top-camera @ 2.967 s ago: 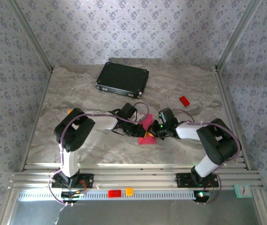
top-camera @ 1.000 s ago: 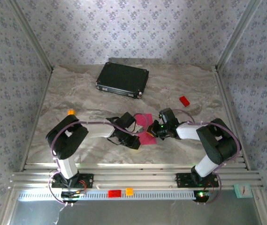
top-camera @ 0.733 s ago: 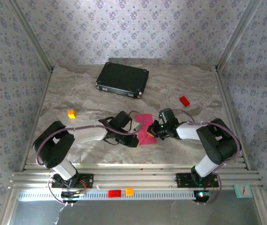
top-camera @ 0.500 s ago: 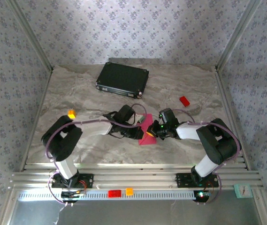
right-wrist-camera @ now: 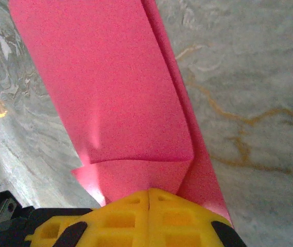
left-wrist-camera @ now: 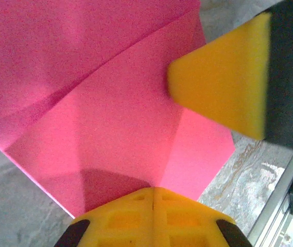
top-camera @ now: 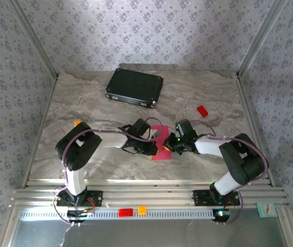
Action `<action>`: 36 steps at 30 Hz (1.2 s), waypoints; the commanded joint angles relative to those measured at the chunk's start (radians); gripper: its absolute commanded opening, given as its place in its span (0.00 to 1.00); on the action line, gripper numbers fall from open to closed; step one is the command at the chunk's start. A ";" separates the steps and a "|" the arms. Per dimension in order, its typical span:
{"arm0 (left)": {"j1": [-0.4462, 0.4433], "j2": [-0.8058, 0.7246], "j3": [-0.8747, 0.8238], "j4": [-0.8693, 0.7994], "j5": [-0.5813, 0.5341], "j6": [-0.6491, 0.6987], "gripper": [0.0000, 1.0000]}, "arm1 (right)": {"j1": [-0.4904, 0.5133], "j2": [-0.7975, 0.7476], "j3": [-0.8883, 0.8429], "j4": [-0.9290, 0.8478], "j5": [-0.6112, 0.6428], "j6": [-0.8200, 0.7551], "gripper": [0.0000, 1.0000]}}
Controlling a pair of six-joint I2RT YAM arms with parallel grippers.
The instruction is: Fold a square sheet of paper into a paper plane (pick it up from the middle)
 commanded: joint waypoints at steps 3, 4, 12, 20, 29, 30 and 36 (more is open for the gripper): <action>0.021 0.002 -0.084 -0.124 -0.022 0.065 0.01 | 0.012 -0.028 -0.016 0.000 -0.024 -0.012 0.00; 0.029 -0.001 -0.088 -0.126 -0.019 0.069 0.01 | 0.018 -0.017 -0.017 0.042 -0.049 0.004 0.00; 0.053 0.003 -0.080 -0.122 0.002 0.073 0.01 | 0.072 0.111 0.037 -0.006 -0.017 -0.002 0.00; 0.057 0.007 -0.100 -0.120 0.017 0.085 0.00 | -0.065 0.078 -0.081 0.071 -0.043 -0.016 0.00; 0.058 0.018 -0.090 -0.128 0.022 0.095 0.00 | -0.154 0.012 -0.029 -0.055 -0.029 -0.088 0.00; 0.058 0.017 -0.088 -0.131 0.022 0.098 0.00 | -0.150 -0.008 -0.016 -0.077 -0.024 -0.094 0.00; 0.059 0.015 -0.081 -0.133 0.025 0.098 0.00 | -0.089 -0.073 0.044 -0.129 0.011 -0.098 0.00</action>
